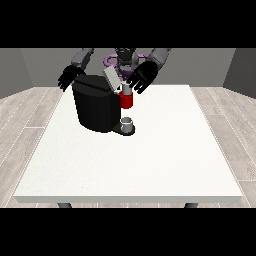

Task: Insert the coffee pod into the coffee machine and close the lid

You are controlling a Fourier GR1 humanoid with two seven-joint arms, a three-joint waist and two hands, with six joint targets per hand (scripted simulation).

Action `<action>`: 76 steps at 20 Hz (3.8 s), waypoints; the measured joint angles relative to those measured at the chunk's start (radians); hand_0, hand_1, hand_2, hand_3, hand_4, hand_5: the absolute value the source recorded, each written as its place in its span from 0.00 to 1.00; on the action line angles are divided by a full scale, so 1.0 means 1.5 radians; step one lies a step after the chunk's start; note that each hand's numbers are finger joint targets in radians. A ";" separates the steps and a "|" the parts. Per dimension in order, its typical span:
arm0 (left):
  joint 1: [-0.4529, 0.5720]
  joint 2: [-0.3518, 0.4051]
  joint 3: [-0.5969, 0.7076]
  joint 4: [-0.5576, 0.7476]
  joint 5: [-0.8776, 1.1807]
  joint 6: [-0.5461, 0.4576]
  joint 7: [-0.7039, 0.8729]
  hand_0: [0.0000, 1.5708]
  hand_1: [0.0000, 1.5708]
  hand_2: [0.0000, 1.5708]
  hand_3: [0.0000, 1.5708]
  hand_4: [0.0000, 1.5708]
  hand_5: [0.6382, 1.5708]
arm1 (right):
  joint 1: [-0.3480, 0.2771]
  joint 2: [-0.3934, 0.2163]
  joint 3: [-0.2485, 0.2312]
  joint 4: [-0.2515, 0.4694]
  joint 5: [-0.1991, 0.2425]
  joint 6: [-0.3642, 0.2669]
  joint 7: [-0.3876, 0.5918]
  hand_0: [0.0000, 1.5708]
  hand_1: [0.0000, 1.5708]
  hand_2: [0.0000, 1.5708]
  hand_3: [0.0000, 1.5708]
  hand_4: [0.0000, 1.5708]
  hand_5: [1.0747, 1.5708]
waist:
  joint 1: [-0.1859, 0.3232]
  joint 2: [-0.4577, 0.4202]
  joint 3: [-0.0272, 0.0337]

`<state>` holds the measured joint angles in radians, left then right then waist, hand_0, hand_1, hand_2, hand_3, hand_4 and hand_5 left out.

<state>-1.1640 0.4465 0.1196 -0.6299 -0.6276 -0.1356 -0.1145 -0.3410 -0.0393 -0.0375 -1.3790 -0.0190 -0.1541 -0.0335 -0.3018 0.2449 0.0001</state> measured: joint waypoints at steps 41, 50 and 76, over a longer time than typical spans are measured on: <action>-0.001 -0.011 -0.010 0.014 -0.044 -0.008 -0.015 0.65 0.65 0.69 0.58 0.23 1.00 | 0.026 -0.002 -0.019 0.004 -0.012 -0.005 -0.029 0.00 0.00 0.00 0.00 0.29 1.00 | 0.017 0.003 0.0004; -0.008 0.020 -0.029 0.014 -0.071 -0.035 -0.050 0.00 0.00 0.00 0.00 0.00 1.00 | 0.018 0.006 -0.002 -0.008 -0.001 -0.023 -0.025 0.00 0.00 0.00 0.00 0.28 1.00 | 0.014 0.020 0.0015; 0.140 -0.128 0.081 -0.026 0.072 -0.053 -0.046 0.00 0.00 0.00 0.00 0.00 1.00 | 0.124 -0.011 -0.062 0.060 -0.042 -0.015 -0.047 0.00 0.00 0.00 0.00 0.25 1.00 | 0.129 -0.167 -0.0005</action>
<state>-0.9544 0.2538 0.2409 -0.6684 -0.5200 -0.2148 -0.1831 -0.1553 -0.0553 -0.1312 -1.2884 -0.0816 -0.1761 -0.1041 -0.1076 -0.0058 -0.0007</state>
